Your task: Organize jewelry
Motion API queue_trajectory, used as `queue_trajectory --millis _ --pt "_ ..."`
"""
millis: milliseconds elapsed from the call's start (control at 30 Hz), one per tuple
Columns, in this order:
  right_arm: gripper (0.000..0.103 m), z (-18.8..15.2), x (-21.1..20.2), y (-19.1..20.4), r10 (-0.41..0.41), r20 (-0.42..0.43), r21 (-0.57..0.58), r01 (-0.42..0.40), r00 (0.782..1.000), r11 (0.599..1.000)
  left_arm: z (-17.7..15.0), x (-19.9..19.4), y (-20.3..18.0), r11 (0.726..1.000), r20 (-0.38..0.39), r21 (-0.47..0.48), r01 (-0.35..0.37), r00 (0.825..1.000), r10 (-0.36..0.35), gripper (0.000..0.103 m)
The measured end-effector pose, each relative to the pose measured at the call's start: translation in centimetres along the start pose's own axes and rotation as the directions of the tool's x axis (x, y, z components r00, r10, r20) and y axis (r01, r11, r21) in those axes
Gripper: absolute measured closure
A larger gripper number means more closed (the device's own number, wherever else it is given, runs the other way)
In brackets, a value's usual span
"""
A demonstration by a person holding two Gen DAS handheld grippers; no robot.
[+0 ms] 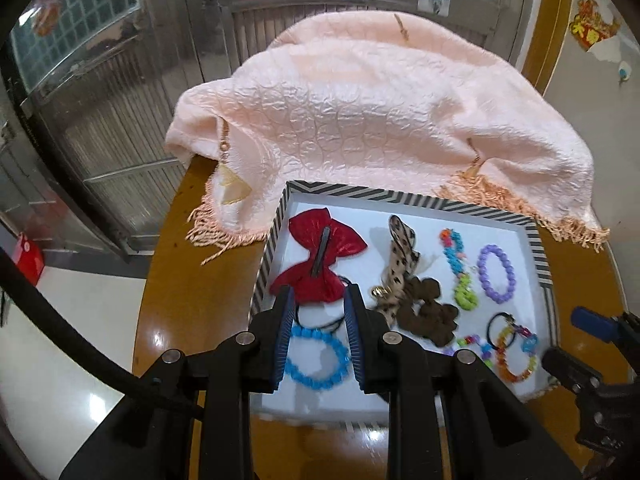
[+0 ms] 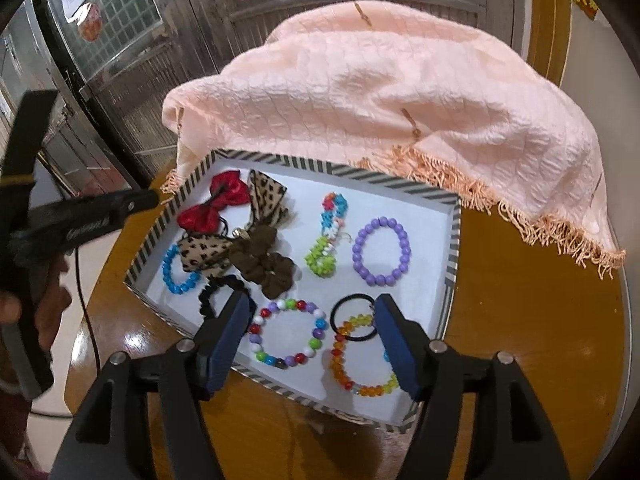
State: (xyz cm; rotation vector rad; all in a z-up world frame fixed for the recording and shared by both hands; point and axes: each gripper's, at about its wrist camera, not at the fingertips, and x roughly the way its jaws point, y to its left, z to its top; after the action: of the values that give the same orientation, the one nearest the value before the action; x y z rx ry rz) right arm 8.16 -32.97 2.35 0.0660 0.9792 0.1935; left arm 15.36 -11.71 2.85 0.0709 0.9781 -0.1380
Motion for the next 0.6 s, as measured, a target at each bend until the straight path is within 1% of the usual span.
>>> queue_trajectory --millis 67,233,367,600 --pt "0.032 -0.3 -0.3 0.5 -0.017 0.020 0.005 0.017 1.000 1.000 -0.8 -1.1 -0.1 1.000 0.007 -0.006 0.001 1.000 -0.001 0.078" --pt "0.031 -1.0 -0.8 1.4 -0.018 0.038 0.025 0.017 0.999 1.000 -2.6 -3.3 -0.1 1.000 0.019 -0.029 0.004 1.000 -0.003 0.078" --pt "0.030 -1.5 -1.2 1.8 -0.019 0.052 0.050 0.017 0.998 0.999 -3.8 -4.7 -0.1 1.000 0.022 -0.012 -0.015 1.000 0.016 0.078" --pt "0.029 -2.3 -1.9 3.0 -0.035 0.068 0.044 0.032 0.997 0.999 -5.2 -6.5 0.1 0.999 0.043 0.005 -0.038 0.998 0.038 0.078"
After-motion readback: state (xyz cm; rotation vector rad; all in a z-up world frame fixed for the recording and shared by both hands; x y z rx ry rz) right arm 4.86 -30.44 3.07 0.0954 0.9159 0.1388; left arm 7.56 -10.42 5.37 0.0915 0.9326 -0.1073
